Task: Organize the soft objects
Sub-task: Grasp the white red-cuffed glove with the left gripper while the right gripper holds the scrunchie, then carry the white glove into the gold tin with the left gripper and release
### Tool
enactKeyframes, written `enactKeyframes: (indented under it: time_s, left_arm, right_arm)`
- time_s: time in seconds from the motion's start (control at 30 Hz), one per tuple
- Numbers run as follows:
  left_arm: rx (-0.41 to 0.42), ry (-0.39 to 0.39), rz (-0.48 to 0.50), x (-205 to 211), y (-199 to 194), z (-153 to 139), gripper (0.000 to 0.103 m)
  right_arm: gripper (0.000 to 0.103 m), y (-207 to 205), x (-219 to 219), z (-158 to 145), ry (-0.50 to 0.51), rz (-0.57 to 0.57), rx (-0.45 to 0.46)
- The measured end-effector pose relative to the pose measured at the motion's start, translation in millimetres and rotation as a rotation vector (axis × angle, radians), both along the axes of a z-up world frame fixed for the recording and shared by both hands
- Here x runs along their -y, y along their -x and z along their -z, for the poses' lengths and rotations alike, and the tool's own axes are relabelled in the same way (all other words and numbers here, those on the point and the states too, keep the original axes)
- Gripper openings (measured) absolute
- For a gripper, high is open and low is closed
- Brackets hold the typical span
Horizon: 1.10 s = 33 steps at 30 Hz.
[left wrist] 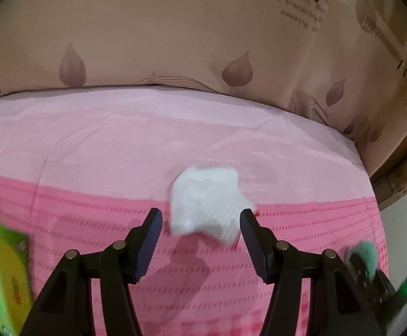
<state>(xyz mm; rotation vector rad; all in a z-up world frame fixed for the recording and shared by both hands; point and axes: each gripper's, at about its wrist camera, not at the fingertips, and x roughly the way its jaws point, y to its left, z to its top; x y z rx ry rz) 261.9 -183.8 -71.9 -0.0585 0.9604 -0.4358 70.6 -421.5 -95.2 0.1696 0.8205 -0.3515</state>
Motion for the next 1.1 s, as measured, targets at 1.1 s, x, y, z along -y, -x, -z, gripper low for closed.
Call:
enactKeyframes:
  time_s: [1.1]
  left_arm:
    - [0.034, -0.107, 0.075, 4, 17, 28, 0.032]
  right_arm:
    - [0.016, -9, 8, 14, -0.067, -0.015, -0.043]
